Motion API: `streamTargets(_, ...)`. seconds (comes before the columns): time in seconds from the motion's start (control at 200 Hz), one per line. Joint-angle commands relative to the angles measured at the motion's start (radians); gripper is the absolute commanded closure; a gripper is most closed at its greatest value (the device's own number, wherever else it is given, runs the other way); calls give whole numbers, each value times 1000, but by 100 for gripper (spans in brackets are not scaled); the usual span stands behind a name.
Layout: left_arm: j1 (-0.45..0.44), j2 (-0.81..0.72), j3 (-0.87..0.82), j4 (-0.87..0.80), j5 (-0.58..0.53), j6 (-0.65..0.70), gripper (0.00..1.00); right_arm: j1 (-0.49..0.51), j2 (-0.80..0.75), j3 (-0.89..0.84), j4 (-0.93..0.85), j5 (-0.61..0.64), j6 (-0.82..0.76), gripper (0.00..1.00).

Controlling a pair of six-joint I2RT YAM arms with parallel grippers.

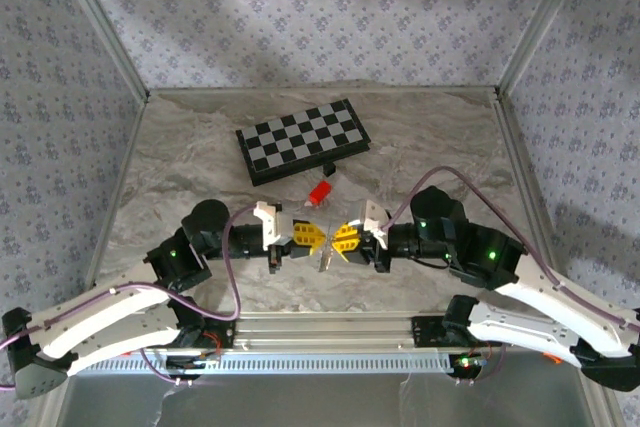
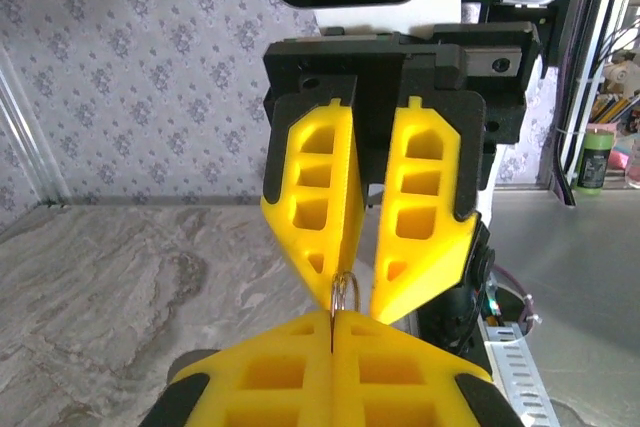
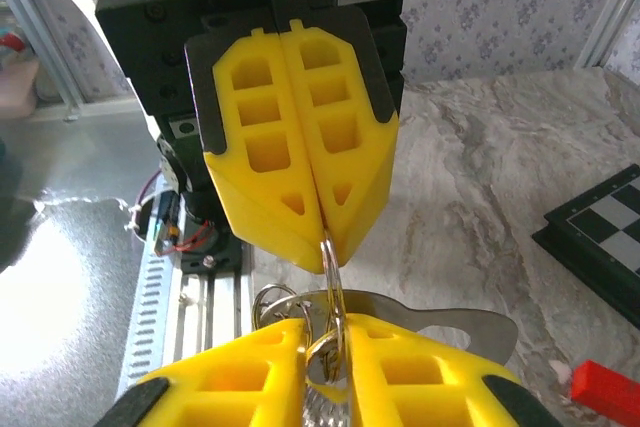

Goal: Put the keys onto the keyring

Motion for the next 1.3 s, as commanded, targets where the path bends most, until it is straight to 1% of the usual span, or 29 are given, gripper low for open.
streamTargets(0.0,2,-24,-13,95,28,-22,100,-2,-20,-22,76,-42,38,75)
streamTargets(0.085,2,-24,-23,120,33,-33,100,-2,-26,-28,94,-45,45,71)
streamTargets(0.255,2,-18,-28,154,58,-44,100,-3,-23,-33,117,-49,50,71)
streamTargets(0.51,2,-16,-27,165,73,-53,100,-4,-14,-30,112,-30,46,84)
streamTargets(0.69,2,-11,-27,163,75,-55,100,-4,-11,-28,112,-14,38,100)
streamTargets(0.755,2,-5,-20,135,67,-46,100,-5,-8,-20,94,2,31,100)
streamTargets(0.825,1,7,10,41,49,-8,100,-3,0,-2,57,16,20,100)
streamTargets(0.85,1,13,21,6,33,2,96,-1,5,7,41,21,19,100)
streamTargets(0.92,-1,19,44,-81,-3,36,83,8,25,40,-30,48,-5,100)
streamTargets(0.945,-1,20,49,-103,-14,45,80,12,34,55,-59,57,-17,100)
streamTargets(0.975,-1,20,53,-123,-24,52,78,17,43,70,-86,67,-28,100)
streamTargets(1.114,-1,36,71,-191,-49,82,79,43,107,136,-193,92,-69,100)
streamTargets(1.134,-1,39,72,-193,-51,84,80,44,115,142,-199,90,-71,100)
streamTargets(1.219,-1,52,74,-186,-55,87,90,49,141,166,-249,79,-84,100)
streamTargets(1.294,-1,56,71,-171,-54,86,93,52,152,180,-272,72,-91,100)
